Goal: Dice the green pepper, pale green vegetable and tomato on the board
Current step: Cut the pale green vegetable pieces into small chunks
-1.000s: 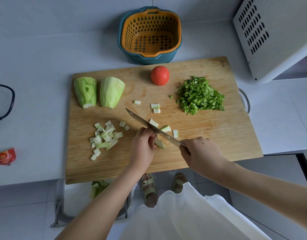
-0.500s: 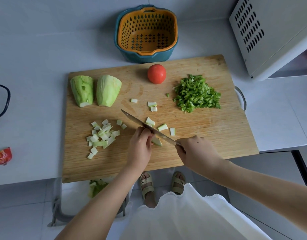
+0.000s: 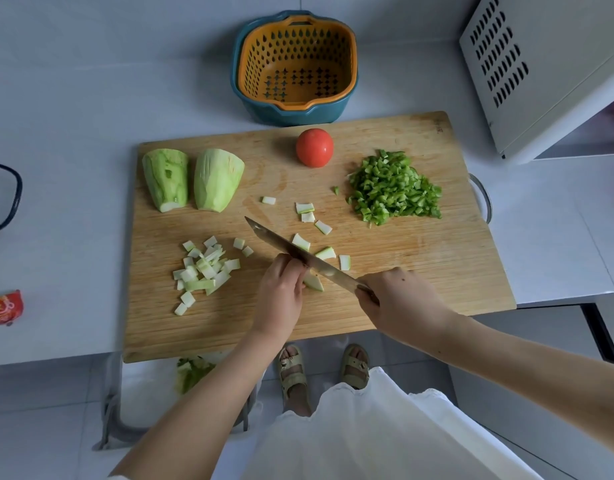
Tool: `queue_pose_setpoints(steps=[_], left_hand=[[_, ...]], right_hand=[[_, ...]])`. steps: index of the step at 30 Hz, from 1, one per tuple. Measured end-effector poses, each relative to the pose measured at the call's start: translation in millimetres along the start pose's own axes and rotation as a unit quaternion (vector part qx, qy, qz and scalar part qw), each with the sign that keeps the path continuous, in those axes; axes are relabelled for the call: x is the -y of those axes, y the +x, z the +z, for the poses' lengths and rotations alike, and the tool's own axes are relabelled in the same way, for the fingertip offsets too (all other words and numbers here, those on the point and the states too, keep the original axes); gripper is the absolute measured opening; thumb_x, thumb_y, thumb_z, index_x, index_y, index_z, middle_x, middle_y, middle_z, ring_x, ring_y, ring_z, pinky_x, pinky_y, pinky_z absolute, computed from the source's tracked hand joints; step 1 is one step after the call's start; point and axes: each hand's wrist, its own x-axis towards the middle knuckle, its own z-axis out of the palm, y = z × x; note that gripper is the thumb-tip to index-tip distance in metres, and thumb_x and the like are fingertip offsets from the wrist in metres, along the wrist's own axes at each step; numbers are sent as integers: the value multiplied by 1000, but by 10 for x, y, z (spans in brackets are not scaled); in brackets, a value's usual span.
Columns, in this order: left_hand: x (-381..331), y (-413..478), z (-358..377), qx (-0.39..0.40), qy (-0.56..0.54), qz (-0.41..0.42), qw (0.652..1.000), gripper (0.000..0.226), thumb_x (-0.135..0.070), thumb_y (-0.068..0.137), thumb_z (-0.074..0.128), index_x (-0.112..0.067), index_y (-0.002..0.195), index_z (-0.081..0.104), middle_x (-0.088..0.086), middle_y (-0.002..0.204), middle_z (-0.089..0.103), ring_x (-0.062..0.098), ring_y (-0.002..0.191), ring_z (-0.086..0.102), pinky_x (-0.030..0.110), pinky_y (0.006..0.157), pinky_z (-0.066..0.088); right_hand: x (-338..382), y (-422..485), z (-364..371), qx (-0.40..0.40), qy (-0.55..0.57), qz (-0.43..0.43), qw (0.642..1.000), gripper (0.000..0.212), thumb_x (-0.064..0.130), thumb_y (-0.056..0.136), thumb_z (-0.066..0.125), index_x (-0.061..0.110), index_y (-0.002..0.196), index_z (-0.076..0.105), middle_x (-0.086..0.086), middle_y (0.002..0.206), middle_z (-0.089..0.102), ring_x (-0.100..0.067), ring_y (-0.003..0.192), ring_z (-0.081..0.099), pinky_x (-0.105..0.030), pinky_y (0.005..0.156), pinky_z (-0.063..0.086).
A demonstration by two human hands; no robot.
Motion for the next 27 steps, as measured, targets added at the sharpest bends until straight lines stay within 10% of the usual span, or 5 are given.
queue_pose_setpoints(steps=[8, 18, 27], left_hand=[[-35, 5, -5, 24, 7, -29, 999, 16, 15, 72, 66, 2, 80, 63, 17, 83, 62, 32, 68, 63, 34, 59, 52], [-526, 31, 69, 34, -23, -280, 959, 28, -10, 81, 66, -5, 100, 47, 9, 99, 49, 19, 75, 49, 23, 60, 34], [-419, 120, -92, 120, 102, -152, 976, 20, -7, 83, 64, -3, 101, 56, 13, 107, 51, 23, 76, 59, 18, 61, 31]], right_hand=[[48, 230, 186, 1, 8, 1, 1000, 25, 24, 98, 33, 16, 81, 50, 0, 62, 44, -20, 54, 41, -26, 43, 25], [-66, 233, 205, -15, 70, 34, 997, 30, 22, 96, 40, 18, 66, 41, 3, 57, 40, -21, 56, 41, -27, 43, 24], [-70, 191, 191, -17, 51, 47, 997, 35, 24, 96, 38, 21, 62, 36, 3, 57, 40, -16, 49, 37, -26, 43, 25]])
